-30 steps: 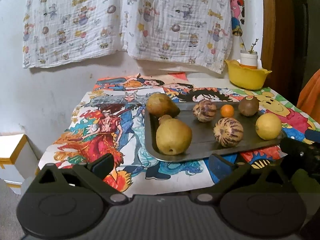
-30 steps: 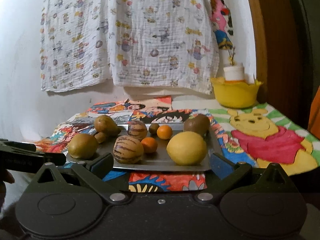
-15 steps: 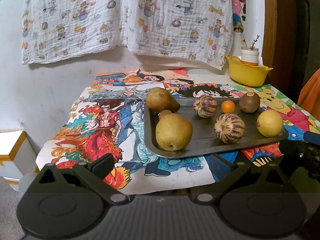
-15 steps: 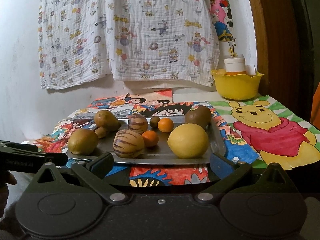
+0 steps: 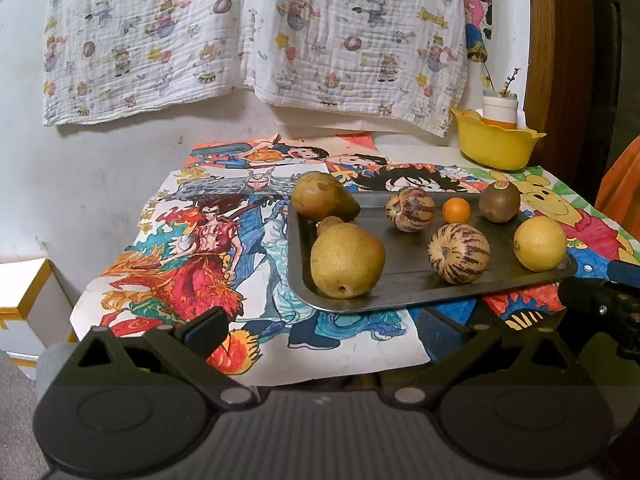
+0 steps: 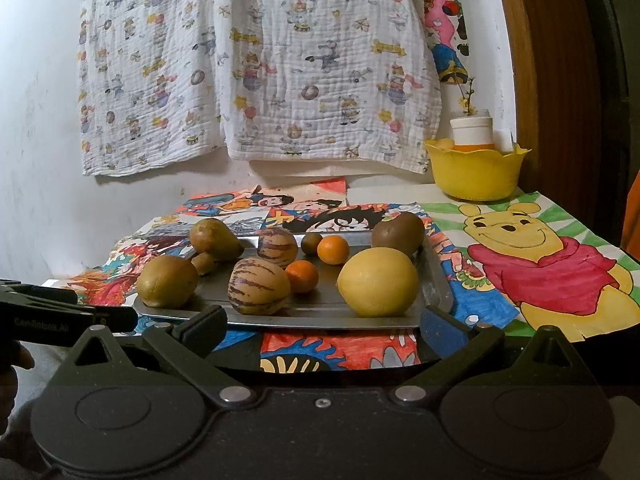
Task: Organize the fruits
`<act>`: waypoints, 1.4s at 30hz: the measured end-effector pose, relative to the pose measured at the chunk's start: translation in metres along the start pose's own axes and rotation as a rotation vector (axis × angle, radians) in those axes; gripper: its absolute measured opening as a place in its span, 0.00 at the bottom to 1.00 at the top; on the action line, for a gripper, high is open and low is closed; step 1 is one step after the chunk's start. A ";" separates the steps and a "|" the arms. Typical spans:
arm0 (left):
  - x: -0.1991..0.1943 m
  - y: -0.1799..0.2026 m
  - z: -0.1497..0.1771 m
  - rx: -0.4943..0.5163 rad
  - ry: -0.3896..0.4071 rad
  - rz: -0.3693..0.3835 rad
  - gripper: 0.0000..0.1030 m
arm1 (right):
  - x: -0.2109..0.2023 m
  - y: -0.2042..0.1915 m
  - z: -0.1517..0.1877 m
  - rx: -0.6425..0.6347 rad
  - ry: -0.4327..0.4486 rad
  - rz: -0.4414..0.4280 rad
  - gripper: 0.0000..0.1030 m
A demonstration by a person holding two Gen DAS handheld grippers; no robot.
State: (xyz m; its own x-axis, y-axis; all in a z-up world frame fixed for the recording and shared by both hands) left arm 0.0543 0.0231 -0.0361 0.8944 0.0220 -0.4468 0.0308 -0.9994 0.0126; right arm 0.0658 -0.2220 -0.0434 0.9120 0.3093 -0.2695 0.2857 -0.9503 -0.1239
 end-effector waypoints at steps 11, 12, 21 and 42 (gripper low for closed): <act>0.000 0.000 0.000 0.000 -0.001 0.000 1.00 | 0.000 -0.001 0.000 0.001 0.000 0.000 0.99; 0.000 0.000 0.000 0.000 0.000 0.000 1.00 | 0.000 -0.001 0.000 0.001 0.000 0.000 0.99; 0.000 -0.001 0.000 -0.001 -0.001 0.000 1.00 | 0.000 -0.001 0.000 0.000 0.000 0.000 0.99; -0.001 0.000 0.001 -0.002 -0.002 -0.001 1.00 | -0.002 -0.005 0.002 -0.019 0.002 -0.007 0.99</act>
State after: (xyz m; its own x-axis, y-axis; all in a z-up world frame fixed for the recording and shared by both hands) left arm 0.0527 0.0230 -0.0362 0.8933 0.0231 -0.4489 0.0327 -0.9994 0.0136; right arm 0.0625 -0.2176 -0.0439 0.9106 0.3157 -0.2667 0.2973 -0.9487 -0.1077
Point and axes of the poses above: each gripper's, at about its wrist camera, not at the fingertips, and x roughly the way its jaws point, y to its right, z to its underside, the point moved 7 cm from there along x, roughly the way its jaws point, and after that the axes turned 10 degrees about y, right-handed, at the moved point
